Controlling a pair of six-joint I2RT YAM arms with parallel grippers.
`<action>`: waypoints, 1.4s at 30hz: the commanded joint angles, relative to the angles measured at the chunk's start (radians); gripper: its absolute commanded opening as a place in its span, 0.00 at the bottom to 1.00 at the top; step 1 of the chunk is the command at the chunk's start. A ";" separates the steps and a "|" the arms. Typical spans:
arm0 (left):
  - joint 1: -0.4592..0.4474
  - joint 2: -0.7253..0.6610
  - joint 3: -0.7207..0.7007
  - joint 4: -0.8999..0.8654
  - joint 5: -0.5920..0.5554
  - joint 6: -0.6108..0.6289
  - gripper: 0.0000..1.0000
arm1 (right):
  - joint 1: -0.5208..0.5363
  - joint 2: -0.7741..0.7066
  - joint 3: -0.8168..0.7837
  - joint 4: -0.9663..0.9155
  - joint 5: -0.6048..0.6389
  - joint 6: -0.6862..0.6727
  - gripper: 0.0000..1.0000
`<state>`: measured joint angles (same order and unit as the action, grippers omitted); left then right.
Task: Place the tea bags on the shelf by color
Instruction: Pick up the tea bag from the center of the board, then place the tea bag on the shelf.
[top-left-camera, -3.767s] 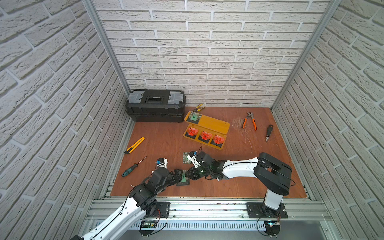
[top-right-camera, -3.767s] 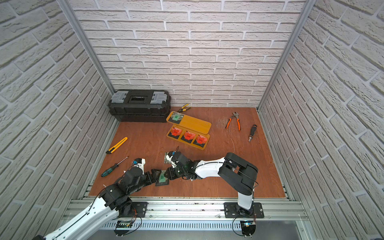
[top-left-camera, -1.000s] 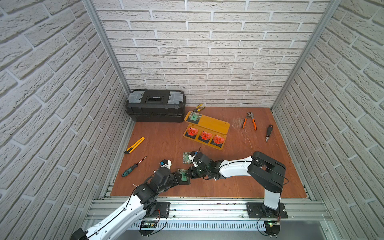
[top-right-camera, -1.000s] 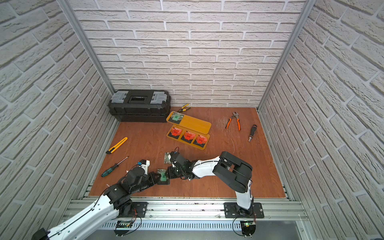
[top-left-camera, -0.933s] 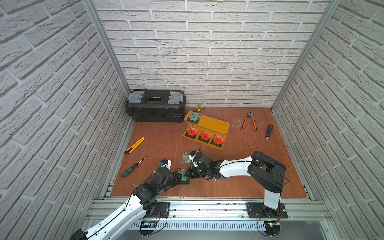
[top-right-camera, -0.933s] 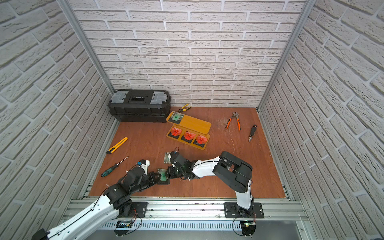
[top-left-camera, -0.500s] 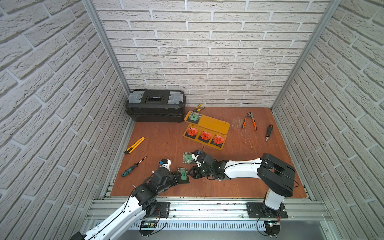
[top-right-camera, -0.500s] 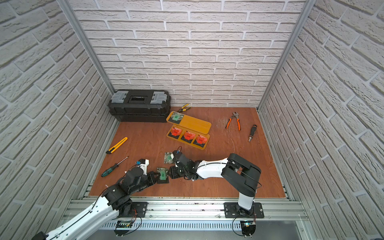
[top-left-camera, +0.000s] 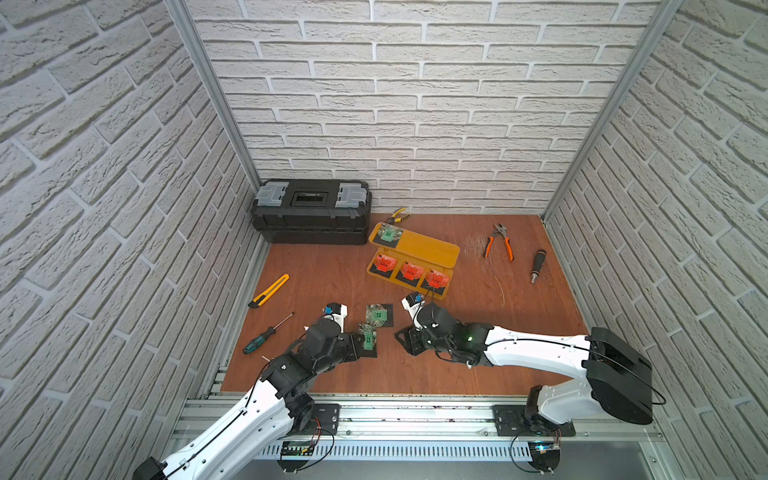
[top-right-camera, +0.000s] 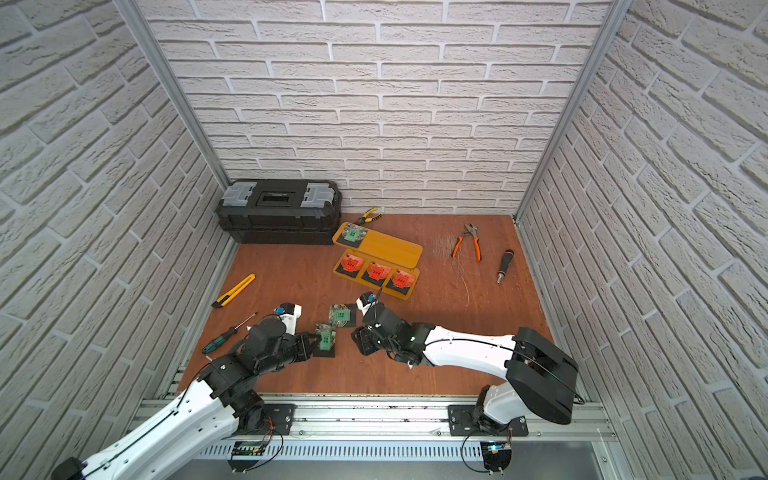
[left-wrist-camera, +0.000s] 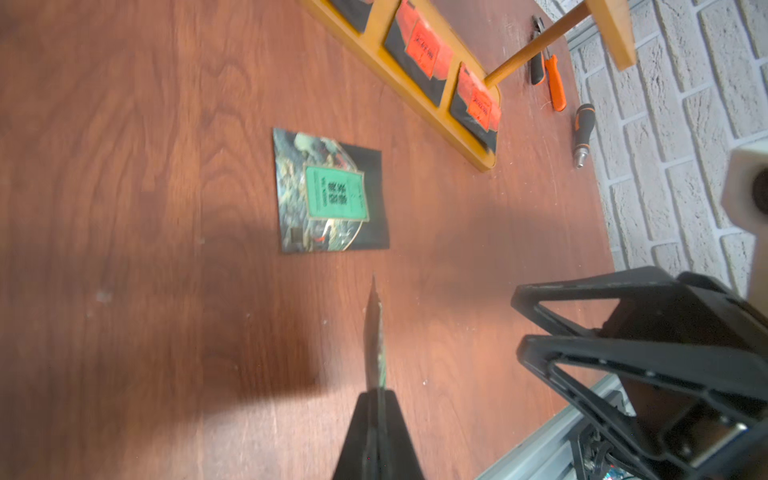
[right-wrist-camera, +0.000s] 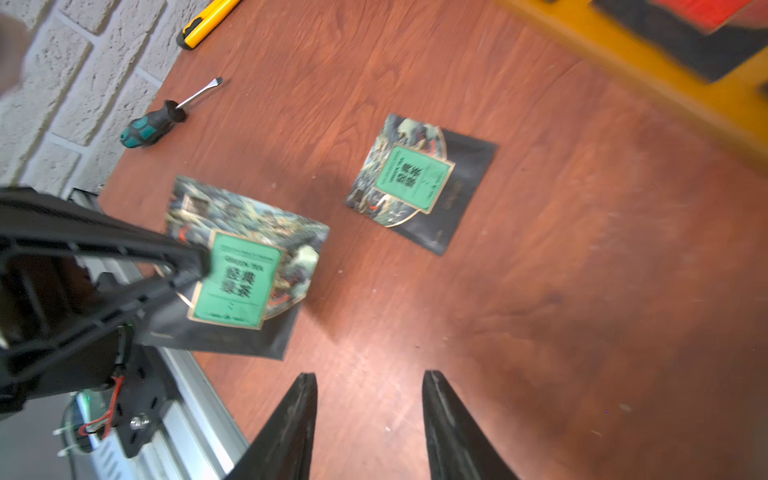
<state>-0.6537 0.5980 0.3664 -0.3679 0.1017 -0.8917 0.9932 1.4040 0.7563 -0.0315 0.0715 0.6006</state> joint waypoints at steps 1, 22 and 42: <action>0.037 0.070 0.083 0.038 0.066 0.100 0.00 | 0.008 -0.078 -0.028 -0.069 0.109 -0.068 0.46; 0.198 0.617 0.668 0.004 0.318 0.380 0.00 | 0.008 -0.343 -0.160 -0.149 0.281 -0.097 0.47; 0.224 1.074 1.143 -0.067 0.444 0.459 0.00 | 0.008 -0.671 -0.290 -0.284 0.335 0.003 0.47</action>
<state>-0.4393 1.6367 1.4528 -0.4271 0.5030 -0.4622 0.9932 0.7856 0.4873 -0.2859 0.3782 0.5697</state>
